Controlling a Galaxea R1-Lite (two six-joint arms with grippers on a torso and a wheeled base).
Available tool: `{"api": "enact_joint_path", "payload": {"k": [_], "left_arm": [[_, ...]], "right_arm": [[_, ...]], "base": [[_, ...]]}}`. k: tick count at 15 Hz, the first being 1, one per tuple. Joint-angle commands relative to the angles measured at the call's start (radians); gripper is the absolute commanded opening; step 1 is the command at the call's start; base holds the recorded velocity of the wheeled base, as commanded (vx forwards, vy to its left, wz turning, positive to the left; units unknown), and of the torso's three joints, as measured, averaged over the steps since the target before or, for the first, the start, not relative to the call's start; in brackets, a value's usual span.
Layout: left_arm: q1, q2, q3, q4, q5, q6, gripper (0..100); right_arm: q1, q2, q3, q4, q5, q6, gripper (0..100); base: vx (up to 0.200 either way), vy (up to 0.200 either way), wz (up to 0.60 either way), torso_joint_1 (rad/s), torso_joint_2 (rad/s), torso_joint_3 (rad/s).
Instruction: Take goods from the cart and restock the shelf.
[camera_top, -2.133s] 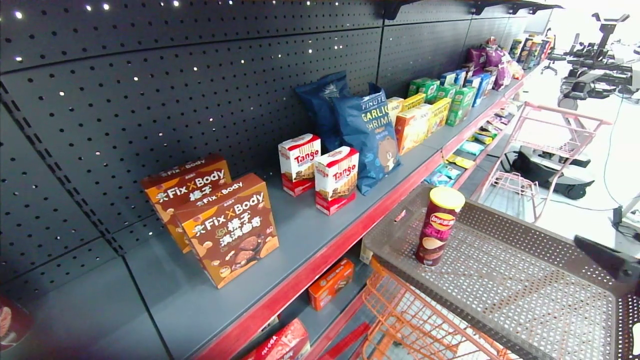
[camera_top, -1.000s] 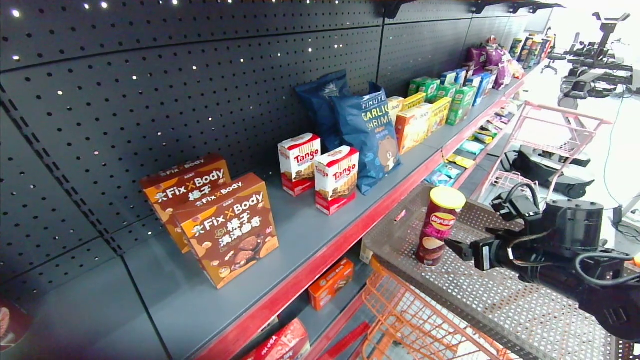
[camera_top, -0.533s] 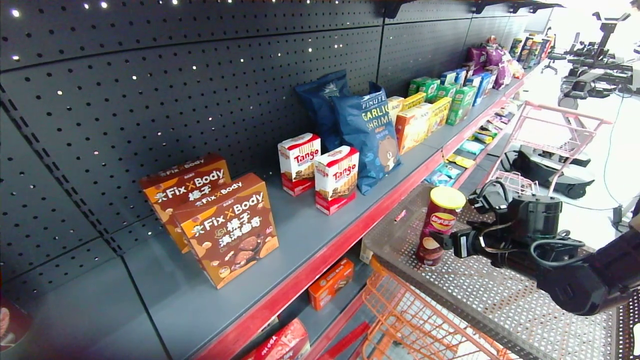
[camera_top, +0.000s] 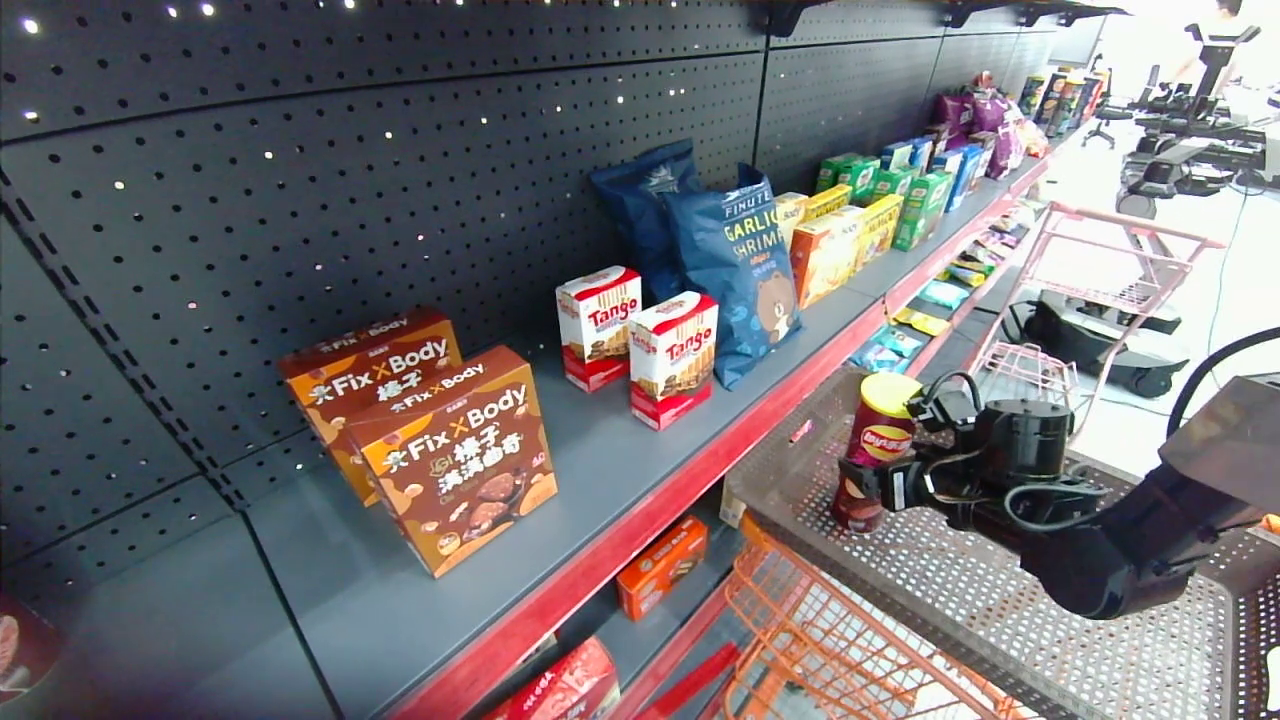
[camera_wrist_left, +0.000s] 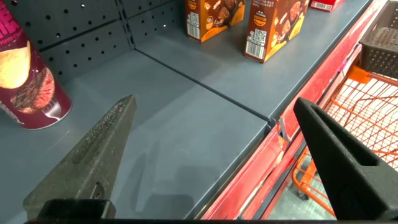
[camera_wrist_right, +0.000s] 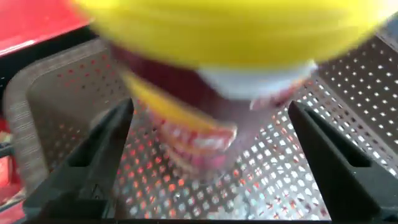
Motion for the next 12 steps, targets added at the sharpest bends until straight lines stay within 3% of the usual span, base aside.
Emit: {"api": "enact_joint_path", "payload": {"k": [1, 6, 7, 12], "left_arm": [[0.0, 0.0, 0.0, -0.001, 0.0, 0.0, 100], [0.0, 0.0, 0.0, -0.001, 0.0, -0.001, 100], [0.0, 0.0, 0.0, -0.001, 0.0, 0.0, 100], [0.0, 0.0, 0.0, -0.001, 0.0, 0.0, 100]], "right_arm": [[-0.002, 0.047, -0.032, -0.002, 0.0, -0.001, 100], [-0.002, 0.103, -0.083, -0.053, 0.016, 0.001, 100], [-0.002, 0.103, -0.083, -0.057, 0.029, -0.001, 0], [-0.002, 0.001, -0.069, -0.047, 0.031, -0.005, 0]], "base": [[0.0, 0.0, 0.0, 0.0, 0.0, 0.0], [0.0, 0.0, 0.0, 0.0, 0.0, 0.0], [0.0, 0.0, 0.0, 0.0, 0.0, 0.0], [0.0, 0.0, 0.0, 0.0, 0.0, 0.0]]}}
